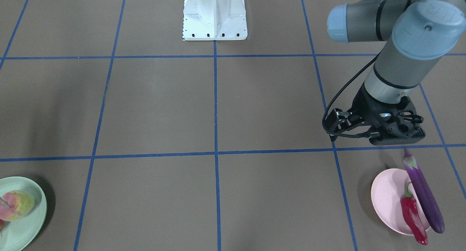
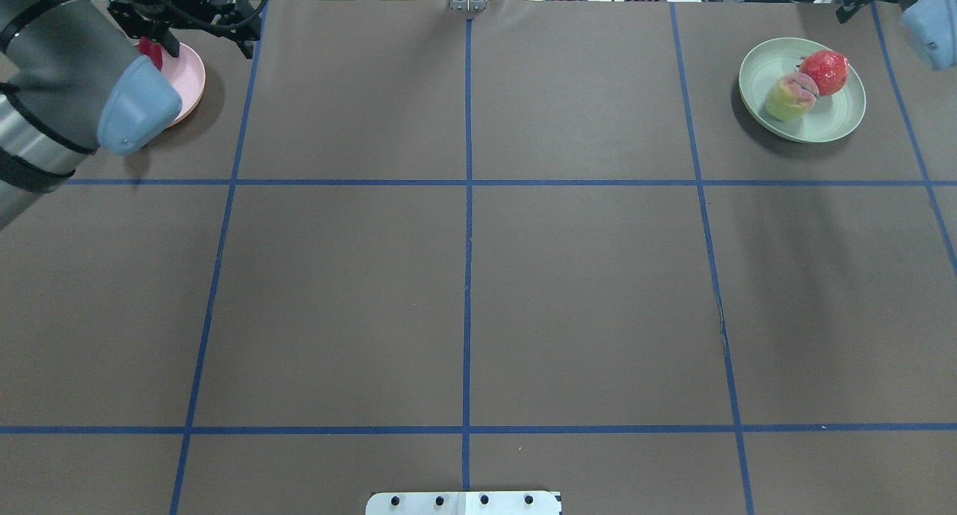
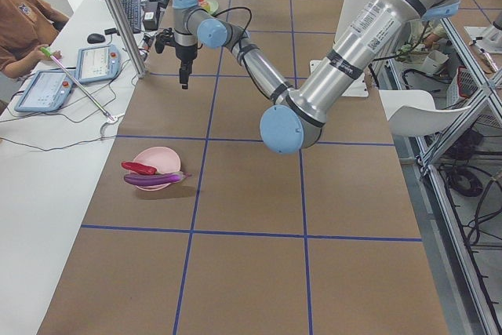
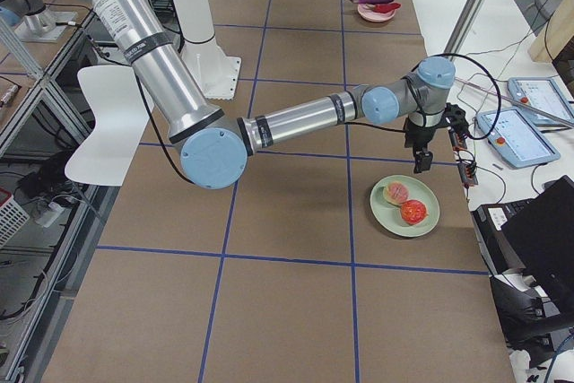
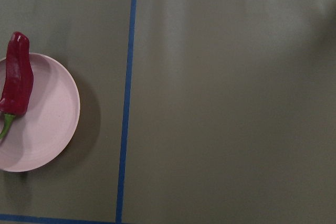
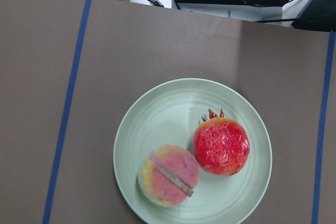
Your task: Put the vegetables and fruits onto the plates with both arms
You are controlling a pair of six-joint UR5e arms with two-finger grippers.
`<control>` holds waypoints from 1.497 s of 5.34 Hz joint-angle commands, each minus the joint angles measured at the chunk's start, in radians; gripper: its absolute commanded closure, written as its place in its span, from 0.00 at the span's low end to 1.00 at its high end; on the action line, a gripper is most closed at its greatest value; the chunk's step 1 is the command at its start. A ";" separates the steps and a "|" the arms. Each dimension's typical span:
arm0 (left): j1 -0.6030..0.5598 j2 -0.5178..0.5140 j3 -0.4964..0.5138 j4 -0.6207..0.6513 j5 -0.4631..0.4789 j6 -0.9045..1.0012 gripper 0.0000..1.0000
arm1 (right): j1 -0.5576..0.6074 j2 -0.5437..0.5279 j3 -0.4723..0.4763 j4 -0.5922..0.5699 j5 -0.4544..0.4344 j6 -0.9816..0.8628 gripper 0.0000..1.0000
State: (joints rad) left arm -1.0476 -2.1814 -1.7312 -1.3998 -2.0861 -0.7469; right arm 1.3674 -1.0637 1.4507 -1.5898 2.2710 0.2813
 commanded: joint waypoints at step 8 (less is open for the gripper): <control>-0.580 0.481 0.225 -0.075 -0.299 1.080 0.00 | 0.170 -0.533 0.315 0.097 0.214 -0.007 0.00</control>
State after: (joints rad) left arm -1.5979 -1.7610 -1.5287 -1.4356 -2.3679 0.3110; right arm 1.5371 -1.5875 1.7684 -1.4959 2.4890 0.2783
